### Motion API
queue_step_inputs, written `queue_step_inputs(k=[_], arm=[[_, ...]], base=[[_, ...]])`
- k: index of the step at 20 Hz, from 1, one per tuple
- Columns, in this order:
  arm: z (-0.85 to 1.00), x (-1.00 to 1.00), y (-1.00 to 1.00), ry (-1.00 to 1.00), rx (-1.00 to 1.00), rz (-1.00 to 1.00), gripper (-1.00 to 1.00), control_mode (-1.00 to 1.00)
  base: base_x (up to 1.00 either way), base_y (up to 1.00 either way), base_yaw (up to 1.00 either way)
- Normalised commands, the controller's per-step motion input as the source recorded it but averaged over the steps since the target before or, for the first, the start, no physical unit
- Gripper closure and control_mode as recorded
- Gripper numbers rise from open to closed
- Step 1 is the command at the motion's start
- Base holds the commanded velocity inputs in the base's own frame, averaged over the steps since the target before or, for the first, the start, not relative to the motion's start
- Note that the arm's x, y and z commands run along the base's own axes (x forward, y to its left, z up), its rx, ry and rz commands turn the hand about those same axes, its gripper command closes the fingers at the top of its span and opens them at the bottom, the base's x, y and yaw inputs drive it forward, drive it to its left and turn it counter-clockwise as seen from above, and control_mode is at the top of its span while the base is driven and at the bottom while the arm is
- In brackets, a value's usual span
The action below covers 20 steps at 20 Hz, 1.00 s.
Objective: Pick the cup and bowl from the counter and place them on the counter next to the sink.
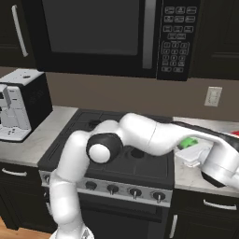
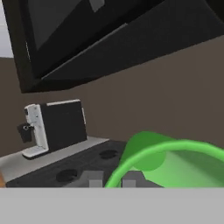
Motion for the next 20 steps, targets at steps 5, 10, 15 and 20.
queue_step_inputs(k=[5,10,15,20], arm=[[0.95,-0.42,0.7,-0.03,-0.03,-0.02,1.0,-1.0],[0.95,-0.56,0.53,0.13,-0.12,0.0,1.0,-1.0],[0.19,-0.04,0.46,0.24,-0.18,-0.04,1.0,-1.0],[-0.2,0.0,0.57,0.32,-0.23,-0.12,1.0,-1.0]], base=[[0.0,0.0,0.0],[0.0,0.0,0.0],[0.0,0.0,0.0],[0.0,0.0,0.0]])
